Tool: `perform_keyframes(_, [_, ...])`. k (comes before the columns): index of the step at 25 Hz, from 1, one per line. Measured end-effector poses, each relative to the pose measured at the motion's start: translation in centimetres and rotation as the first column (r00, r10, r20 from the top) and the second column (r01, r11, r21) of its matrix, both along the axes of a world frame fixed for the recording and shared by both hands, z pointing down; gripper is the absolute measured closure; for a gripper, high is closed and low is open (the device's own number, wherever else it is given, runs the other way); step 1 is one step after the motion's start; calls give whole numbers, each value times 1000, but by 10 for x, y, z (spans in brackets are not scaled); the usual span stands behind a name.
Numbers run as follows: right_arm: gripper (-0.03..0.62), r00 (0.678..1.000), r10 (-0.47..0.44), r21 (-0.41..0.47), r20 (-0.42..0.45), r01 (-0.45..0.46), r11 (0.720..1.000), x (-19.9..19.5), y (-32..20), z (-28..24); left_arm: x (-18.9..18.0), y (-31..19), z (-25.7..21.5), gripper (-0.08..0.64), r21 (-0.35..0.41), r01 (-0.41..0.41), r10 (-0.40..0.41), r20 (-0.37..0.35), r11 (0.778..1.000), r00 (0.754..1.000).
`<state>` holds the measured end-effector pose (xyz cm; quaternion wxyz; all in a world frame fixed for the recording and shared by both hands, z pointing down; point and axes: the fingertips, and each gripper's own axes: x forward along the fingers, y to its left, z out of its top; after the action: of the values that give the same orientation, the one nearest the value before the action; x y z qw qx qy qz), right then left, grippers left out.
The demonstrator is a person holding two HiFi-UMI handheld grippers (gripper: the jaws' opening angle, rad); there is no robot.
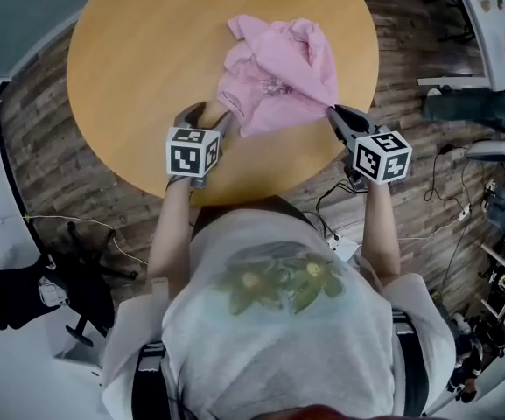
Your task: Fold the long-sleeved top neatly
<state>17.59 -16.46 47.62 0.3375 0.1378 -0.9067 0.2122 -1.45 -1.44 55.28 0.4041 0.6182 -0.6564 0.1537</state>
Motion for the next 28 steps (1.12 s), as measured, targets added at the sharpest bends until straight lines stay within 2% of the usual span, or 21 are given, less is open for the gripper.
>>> perform_keyframes(8, [548, 977, 90, -1, -195, -91, 996, 78, 8, 58, 3, -25, 41, 311, -88, -80, 81, 5, 993, 997])
perform_keyframes(11, [548, 950, 164, -2, -265, -171, 985, 109, 9, 80, 6, -33, 52, 313, -113, -97, 96, -16, 989, 995])
perform_keyframes(13, [546, 925, 233, -15, -300, -249, 968, 123, 10, 93, 5, -39, 55, 312, -106, -95, 92, -38, 990, 995])
perform_keyframes(14, [520, 915, 265, -28, -305, -286, 958, 125, 11, 97, 5, -42, 55, 312, -100, -92, 88, -44, 991, 995])
perform_keyframes(15, [456, 909, 288, -38, -302, -313, 949, 125, 11, 97, 4, -47, 55, 313, -94, -90, 86, -46, 991, 995])
perform_keyframes(17, [423, 908, 312, -21, -279, -331, 944, 116, 9, 89, 4, -59, 52, 313, -81, -93, 89, -47, 992, 995])
perform_keyframes(19, [402, 922, 303, 23, -241, -307, 951, 97, 7, 74, 5, -72, 47, 313, -70, -101, 98, -42, 992, 994])
perform_keyframes(23, [380, 965, 194, 42, -177, -190, 981, 34, 17, 64, -1, -98, 39, 313, -36, -101, 101, 2, 994, 995])
perform_keyframes(27, [374, 973, 111, 82, -202, -96, 992, -17, 11, 83, -2, -129, 35, 314, -16, -113, 113, 35, 994, 993])
perform_keyframes(28, [374, 971, 98, 90, -216, -80, 993, -27, 4, 91, -3, -135, 35, 354, -25, -118, 119, 50, 993, 992])
